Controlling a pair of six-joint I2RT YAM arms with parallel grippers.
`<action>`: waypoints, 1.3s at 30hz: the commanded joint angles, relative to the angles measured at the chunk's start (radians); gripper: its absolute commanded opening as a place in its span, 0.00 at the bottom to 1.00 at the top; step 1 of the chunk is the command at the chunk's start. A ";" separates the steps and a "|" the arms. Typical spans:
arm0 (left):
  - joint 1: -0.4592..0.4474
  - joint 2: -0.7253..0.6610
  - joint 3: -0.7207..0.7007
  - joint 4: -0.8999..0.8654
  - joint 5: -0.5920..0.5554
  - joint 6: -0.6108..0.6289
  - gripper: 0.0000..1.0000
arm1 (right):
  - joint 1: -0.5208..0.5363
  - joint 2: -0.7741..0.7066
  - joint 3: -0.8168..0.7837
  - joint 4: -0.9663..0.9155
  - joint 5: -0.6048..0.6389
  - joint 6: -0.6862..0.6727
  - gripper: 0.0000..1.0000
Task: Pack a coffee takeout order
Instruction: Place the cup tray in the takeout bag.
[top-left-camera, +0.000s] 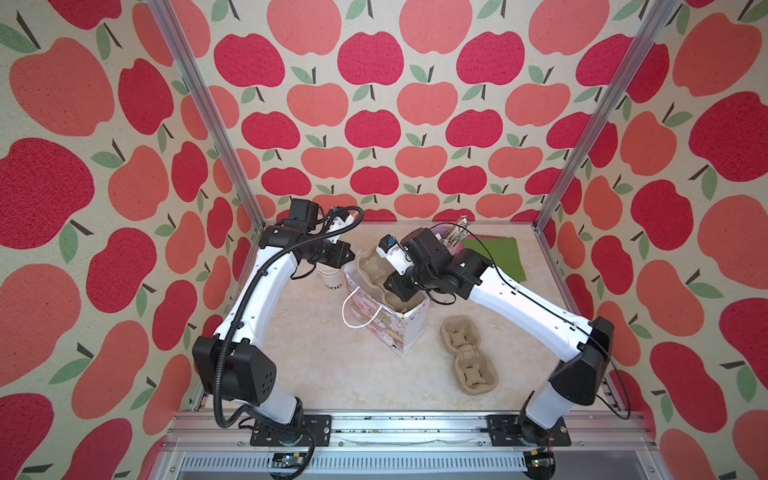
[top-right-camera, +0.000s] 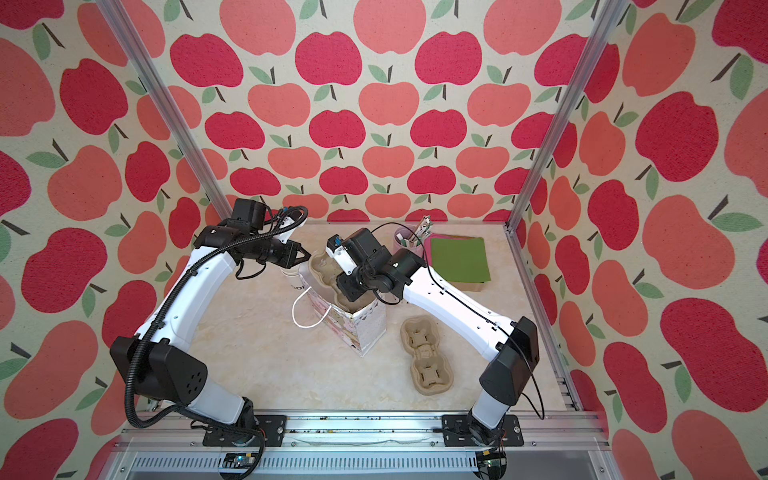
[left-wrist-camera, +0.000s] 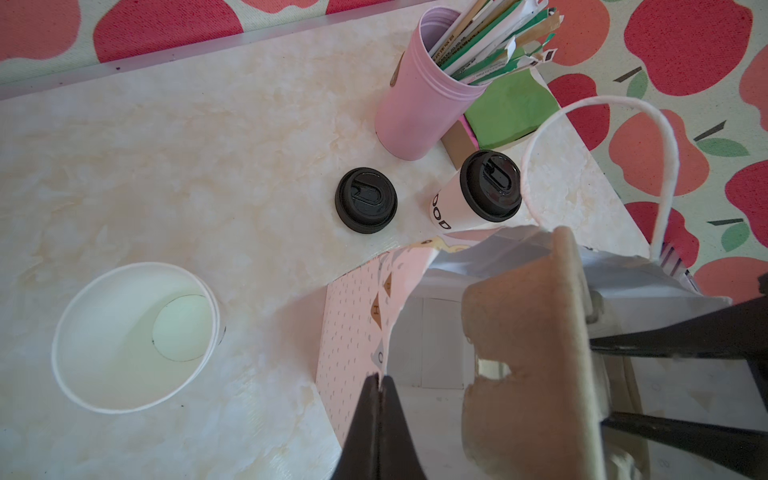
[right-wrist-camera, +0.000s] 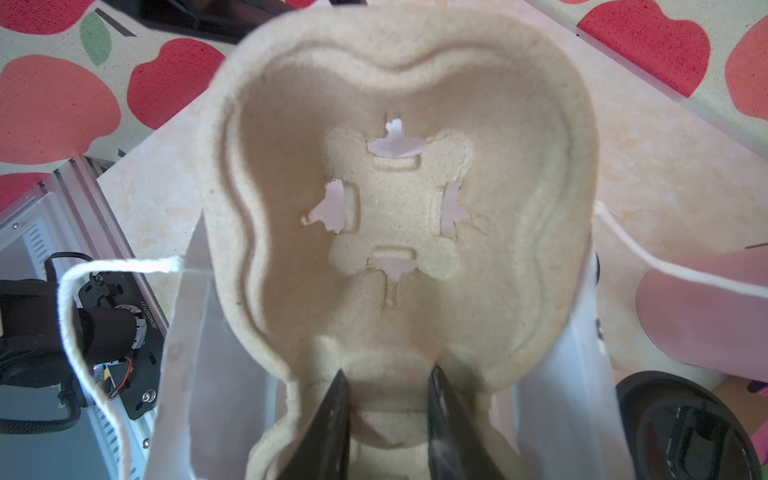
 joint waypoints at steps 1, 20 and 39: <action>-0.019 -0.026 0.009 -0.019 -0.068 0.030 0.00 | 0.009 0.030 0.011 -0.056 -0.009 -0.013 0.29; -0.038 -0.065 -0.036 0.036 -0.105 0.031 0.00 | 0.008 0.183 0.101 -0.184 -0.040 -0.019 0.29; -0.037 -0.061 -0.054 0.050 -0.093 0.037 0.00 | 0.007 0.344 0.204 -0.308 -0.073 -0.035 0.30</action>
